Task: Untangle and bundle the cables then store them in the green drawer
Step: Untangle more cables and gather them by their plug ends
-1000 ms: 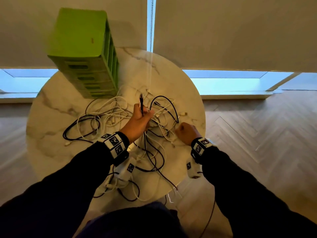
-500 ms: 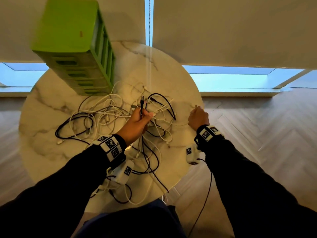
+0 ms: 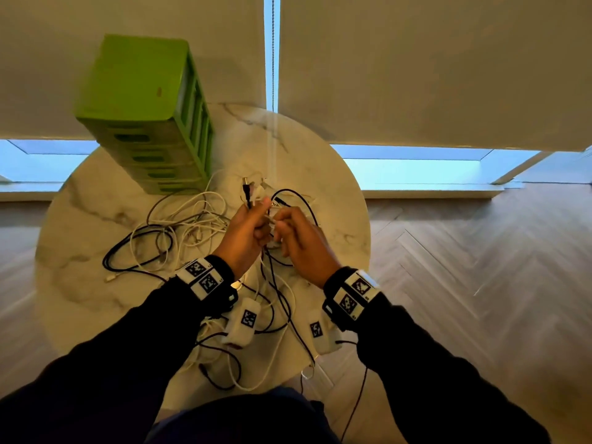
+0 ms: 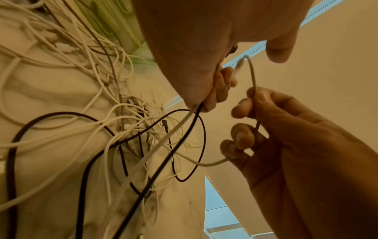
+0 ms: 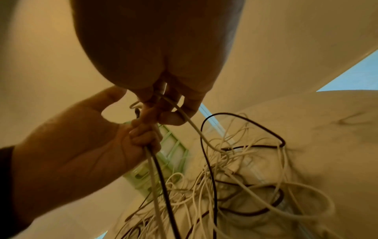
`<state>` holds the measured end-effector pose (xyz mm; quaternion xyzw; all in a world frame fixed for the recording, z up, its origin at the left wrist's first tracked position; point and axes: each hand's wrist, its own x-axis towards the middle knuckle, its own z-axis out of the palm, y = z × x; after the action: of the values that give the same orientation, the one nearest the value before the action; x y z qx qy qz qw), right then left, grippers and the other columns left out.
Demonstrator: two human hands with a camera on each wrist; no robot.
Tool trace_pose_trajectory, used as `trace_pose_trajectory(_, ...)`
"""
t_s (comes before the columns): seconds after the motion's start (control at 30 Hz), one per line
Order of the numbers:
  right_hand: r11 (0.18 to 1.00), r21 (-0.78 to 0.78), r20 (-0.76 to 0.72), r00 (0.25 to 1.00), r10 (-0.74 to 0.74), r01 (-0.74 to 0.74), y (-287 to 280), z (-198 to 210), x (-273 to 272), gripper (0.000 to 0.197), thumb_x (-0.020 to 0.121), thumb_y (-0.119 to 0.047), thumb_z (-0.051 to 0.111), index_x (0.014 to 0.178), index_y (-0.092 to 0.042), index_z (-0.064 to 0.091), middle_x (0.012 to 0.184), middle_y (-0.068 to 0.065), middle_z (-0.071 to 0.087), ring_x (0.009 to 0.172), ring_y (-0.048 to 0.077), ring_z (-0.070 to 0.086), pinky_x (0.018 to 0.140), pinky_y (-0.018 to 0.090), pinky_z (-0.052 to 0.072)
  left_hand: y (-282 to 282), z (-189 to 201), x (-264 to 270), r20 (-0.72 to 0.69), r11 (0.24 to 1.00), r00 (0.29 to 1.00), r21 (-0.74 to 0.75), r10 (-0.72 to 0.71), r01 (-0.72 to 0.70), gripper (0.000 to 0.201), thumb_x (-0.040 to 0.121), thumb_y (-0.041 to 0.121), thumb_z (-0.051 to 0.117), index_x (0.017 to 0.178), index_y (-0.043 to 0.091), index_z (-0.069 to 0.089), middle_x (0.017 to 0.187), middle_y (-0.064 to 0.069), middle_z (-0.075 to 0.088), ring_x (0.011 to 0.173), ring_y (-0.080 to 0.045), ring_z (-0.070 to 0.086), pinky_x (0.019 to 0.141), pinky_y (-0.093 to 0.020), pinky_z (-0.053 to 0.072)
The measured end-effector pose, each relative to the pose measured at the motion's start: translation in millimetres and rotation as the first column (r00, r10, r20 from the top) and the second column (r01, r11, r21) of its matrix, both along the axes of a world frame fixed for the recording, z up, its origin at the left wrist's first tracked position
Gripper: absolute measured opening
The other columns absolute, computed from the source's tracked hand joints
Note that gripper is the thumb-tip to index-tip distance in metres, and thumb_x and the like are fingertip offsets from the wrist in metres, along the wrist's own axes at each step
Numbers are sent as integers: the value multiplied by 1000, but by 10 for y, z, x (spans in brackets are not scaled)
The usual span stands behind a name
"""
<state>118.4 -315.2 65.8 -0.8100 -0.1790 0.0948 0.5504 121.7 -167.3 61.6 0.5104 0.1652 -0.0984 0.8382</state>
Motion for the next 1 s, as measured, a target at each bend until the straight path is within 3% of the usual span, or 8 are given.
trace_pose_trajectory(0.07,999,-34,15,1000,24,-24,66,-20,-90,9,106,-11,43,104,-15,51,82,-16,59,74,-6,59,68,14,45,36,39,-71,37,1000,999,16,-11,10,16,98,32,63,92,23,50,64,6,36,55,-8,35,59,-28,31)
trace_pose_trajectory(0.17,996,-94,46,999,10,-5,134,-35,-160,9,106,-21,45,109,-20,53,89,-10,63,79,0,59,71,31,51,61,107,-179,55,998,998,65,5,-8,4,105,21,52,101,23,54,67,8,51,56,-5,50,62,-26,40)
trace_pose_trajectory(0.43,980,-195,72,996,48,-34,286,-112,-304,21,108,-34,39,95,-23,52,76,-7,58,68,8,53,68,31,46,278,106,-377,111,977,990,185,84,-103,33,110,32,35,88,21,56,77,1,46,64,-8,41,63,-23,37)
trace_pose_trajectory(0.57,930,-365,91,991,94,-55,314,-410,-342,31,106,-43,28,86,-34,49,69,-12,55,68,3,53,87,41,42,505,208,-367,119,978,980,121,157,-171,35,111,26,31,80,18,47,71,5,60,75,-12,58,71,-28,41)
trace_pose_trajectory(0.63,927,-369,59,993,100,-71,321,-565,-339,31,106,-42,30,85,-33,51,70,-14,53,69,1,51,84,38,40,660,321,-374,124,981,976,46,179,-186,37,111,25,29,79,16,44,60,2,56,78,-18,63,72,-28,46)
trace_pose_trajectory(0.73,917,-391,10,995,95,-84,261,-808,-268,31,107,-37,35,89,-23,55,78,-11,55,75,13,52,75,39,44,944,486,-364,135,969,964,-123,231,-215,39,110,33,31,77,16,43,55,2,39,59,-18,50,65,-32,49)
trace_pose_trajectory(0.83,872,-470,-37,990,139,-140,252,-896,-149,34,107,-41,32,96,-21,58,91,-5,61,88,19,57,83,44,47,1233,591,-368,155,963,953,-118,260,-244,47,109,44,31,71,19,44,56,5,27,50,-11,25,52,-27,30)
trace_pose_trajectory(1.0,805,-581,-15,990,139,-122,307,-862,250,36,107,-38,35,93,-14,58,95,12,62,93,35,58,81,42,42,1575,688,-462,220,947,921,-82,322,-312,49,110,44,26,70,19,39,52,7,26,48,-10,20,49,-24,24)
